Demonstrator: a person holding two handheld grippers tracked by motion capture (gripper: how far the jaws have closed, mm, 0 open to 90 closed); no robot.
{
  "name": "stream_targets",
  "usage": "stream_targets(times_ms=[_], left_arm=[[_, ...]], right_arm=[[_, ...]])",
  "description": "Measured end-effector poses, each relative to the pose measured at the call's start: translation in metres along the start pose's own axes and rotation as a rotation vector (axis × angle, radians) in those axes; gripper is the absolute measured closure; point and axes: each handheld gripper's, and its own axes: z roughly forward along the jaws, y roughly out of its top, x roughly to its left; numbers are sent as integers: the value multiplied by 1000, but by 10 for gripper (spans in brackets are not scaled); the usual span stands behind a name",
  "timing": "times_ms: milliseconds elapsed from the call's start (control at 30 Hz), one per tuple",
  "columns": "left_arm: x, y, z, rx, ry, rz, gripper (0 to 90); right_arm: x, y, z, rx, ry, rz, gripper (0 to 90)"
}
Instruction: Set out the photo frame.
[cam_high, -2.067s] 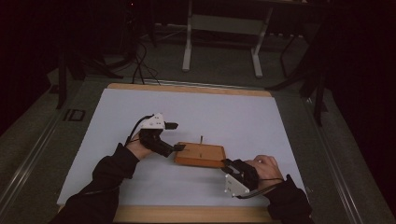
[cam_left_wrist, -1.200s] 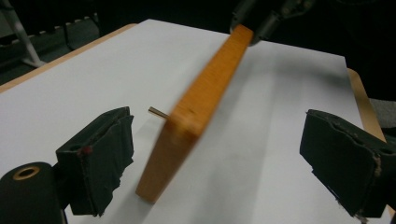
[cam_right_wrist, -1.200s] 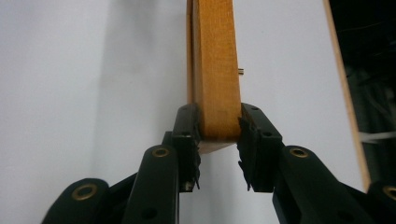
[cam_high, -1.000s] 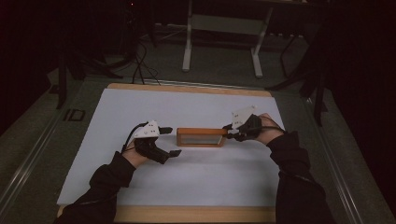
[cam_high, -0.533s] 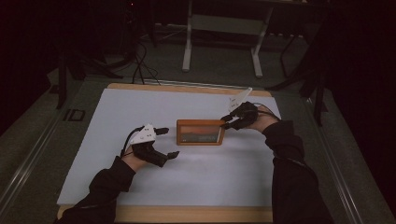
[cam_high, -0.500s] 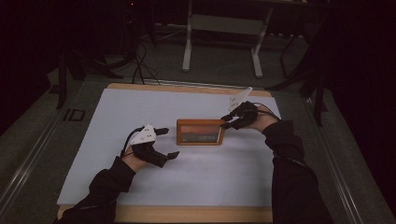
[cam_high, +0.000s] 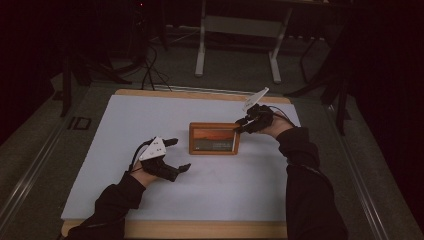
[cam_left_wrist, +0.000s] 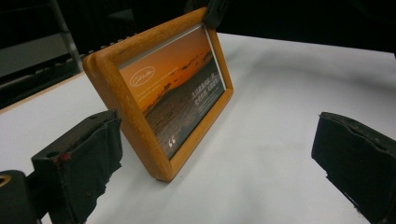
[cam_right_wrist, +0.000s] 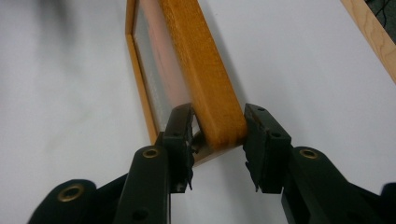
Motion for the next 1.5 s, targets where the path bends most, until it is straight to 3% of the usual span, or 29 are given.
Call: stream_targets(times_ms=[200, 633, 733, 833, 967, 1167, 1200, 1300, 1500], left_arm=[[5, -4, -1, -2, 4, -30, 24], [7, -6, -1, -11, 0, -41, 24], [7, -6, -1, -9, -2, -44, 24], [7, -5, -2, -13, 0, -45, 24], [8, -3, -5, -18, -4, -52, 24], [7, 0, -10, -36, -35, -76, 24], [7, 0, -10, -37, -39, -80, 24], [6, 1, -12, -27, -42, -78, 24], [4, 2, -13, -25, -56, -80, 24]], right_arm=[[-5, 1, 4, 6, -17, 62, 627], [-3, -3, 8, -34, -47, 70, 606], [-2, -2, 7, -61, -50, 111, 515], [1, 0, 6, -88, -57, 108, 456], [10, 4, 5, -90, -89, 84, 287], [26, 0, -7, -192, -121, 92, 139], [30, -3, -11, -225, -98, 110, 140], [40, -9, -16, -280, -91, 125, 141], [60, -24, -26, -395, -129, 145, 142]])
